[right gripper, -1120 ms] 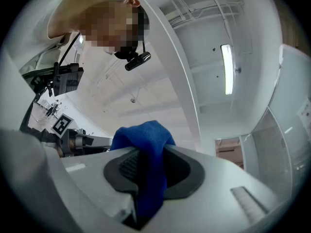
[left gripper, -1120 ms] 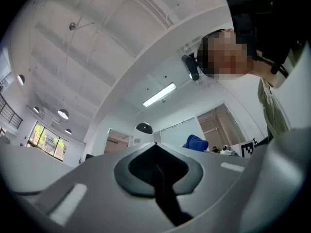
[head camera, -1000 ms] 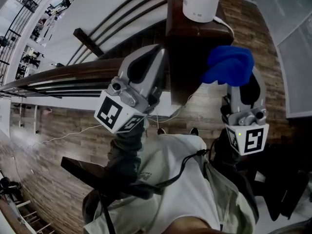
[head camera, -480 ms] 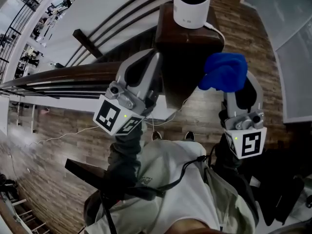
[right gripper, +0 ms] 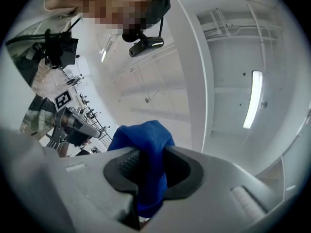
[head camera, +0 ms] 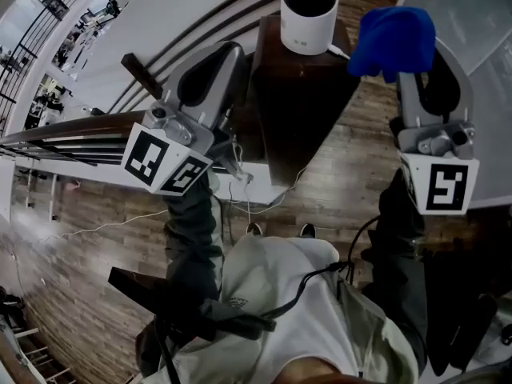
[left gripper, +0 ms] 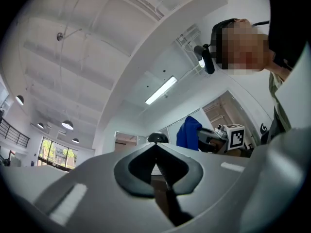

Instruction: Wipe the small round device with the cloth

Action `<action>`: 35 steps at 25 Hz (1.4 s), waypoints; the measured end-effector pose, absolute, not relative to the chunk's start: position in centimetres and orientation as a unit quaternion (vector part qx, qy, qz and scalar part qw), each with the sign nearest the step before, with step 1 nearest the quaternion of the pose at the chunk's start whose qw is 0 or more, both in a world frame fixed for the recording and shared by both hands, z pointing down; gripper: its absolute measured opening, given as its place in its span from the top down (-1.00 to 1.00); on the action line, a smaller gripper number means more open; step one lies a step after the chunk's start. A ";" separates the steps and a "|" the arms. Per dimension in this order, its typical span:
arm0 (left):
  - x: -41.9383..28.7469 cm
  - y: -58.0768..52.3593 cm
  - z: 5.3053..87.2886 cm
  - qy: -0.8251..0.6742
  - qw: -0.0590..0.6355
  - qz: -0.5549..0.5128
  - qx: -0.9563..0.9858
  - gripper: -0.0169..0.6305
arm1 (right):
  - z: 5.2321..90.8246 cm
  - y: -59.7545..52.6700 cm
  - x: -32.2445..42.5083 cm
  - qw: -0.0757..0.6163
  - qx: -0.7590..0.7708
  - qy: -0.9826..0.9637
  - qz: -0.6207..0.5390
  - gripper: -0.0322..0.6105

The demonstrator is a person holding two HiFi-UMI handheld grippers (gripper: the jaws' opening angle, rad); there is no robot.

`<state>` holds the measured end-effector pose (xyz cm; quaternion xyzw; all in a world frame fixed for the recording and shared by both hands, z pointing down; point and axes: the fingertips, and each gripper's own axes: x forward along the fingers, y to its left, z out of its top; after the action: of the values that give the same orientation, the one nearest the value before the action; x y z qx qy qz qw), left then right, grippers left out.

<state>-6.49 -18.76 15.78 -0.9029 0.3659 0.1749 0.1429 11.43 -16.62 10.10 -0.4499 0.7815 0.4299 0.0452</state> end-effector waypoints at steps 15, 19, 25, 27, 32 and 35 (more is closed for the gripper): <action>-4.6 -20.7 14.7 0.338 0.128 0.185 -0.914 0.94 | 9.4 -21.7 5.0 -0.065 -0.439 0.763 0.470 0.65; -4.5 -20.9 14.8 0.332 0.127 0.185 -0.916 0.94 | 13.0 -20.4 4.5 -0.112 -0.437 0.754 0.477 0.65; -4.0 -21.4 15.1 0.322 0.127 0.186 -0.920 0.94 | 14.2 -21.3 7.1 -0.116 -0.446 0.767 0.447 0.65; -3.9 -21.6 15.4 0.319 0.125 0.188 -0.921 0.94 | 11.7 -23.4 9.9 -0.095 -0.499 0.765 0.396 0.65; -3.7 -21.1 15.4 0.310 0.121 0.190 -0.924 0.94 | 8.5 -24.7 7.2 -0.059 -0.460 0.785 0.410 0.65; -3.8 -21.0 15.0 0.305 0.122 0.187 -0.926 0.94 | 11.1 -24.0 6.5 -0.070 -0.463 0.793 0.391 0.66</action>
<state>-3.79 -20.95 15.02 -0.9259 0.3046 0.1874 0.1220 6.49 -23.97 11.06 -0.4628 0.7927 0.3906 -0.0702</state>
